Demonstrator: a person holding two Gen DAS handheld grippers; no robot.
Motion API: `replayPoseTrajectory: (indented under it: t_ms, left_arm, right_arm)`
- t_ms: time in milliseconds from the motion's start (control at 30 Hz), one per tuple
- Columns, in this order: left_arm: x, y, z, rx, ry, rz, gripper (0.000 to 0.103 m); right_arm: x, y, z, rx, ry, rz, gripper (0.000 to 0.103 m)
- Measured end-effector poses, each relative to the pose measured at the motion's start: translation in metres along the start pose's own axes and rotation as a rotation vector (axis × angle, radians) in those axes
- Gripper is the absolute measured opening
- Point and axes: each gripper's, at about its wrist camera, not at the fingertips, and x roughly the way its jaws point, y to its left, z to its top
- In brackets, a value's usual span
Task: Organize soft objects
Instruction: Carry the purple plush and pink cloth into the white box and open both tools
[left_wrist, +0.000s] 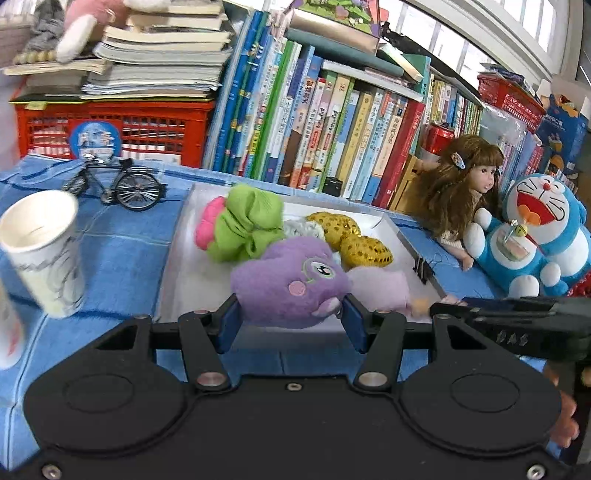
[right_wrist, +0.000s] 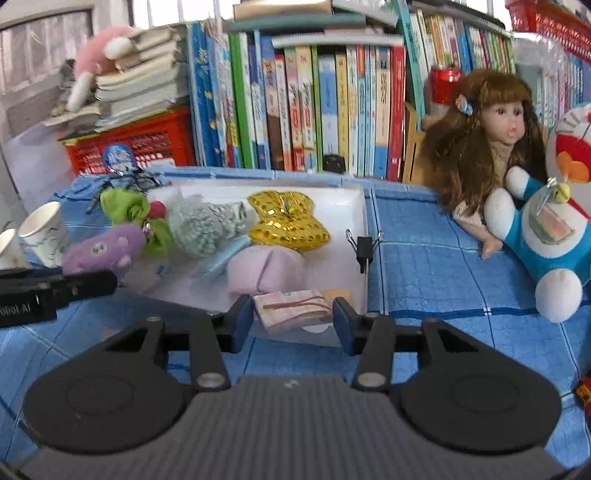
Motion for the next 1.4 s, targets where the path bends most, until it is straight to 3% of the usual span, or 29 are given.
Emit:
replayPoseTrajectory:
  t_ms: [233,633,800,933,1167,1400]
  left_arm:
    - [0.046,0.001,0.013,0.005,0.093,0.027,0.054]
    - [0.081,-0.005,0.023,0.068,0.068,0.090,0.055]
    - [0.081,-0.006,0.017,0.090,0.072,0.073,0.057]
    - [0.078,-0.007,0.014,0.087,0.066,0.074,0.058]
    - [0.064,-0.004,0.012,0.075,0.036,0.082,0.077]
    - [0.040,-0.004,0.005,0.086,-0.001,0.076,0.082]
  right_arm:
    - [0.042,-0.006,0.016,0.059,0.087,-0.012,0.052]
    - [0.082,-0.011,0.036,0.139,0.116,-0.014,0.052]
    - [0.084,-0.010,0.030,0.126,0.128,-0.011,0.053]
    - [0.081,-0.009,0.027,0.112,0.121,-0.003,0.058]
    - [0.074,-0.011,0.026,0.127,0.101,0.024,0.072]
    - [0.058,-0.011,0.021,0.130,0.056,0.052,0.085]
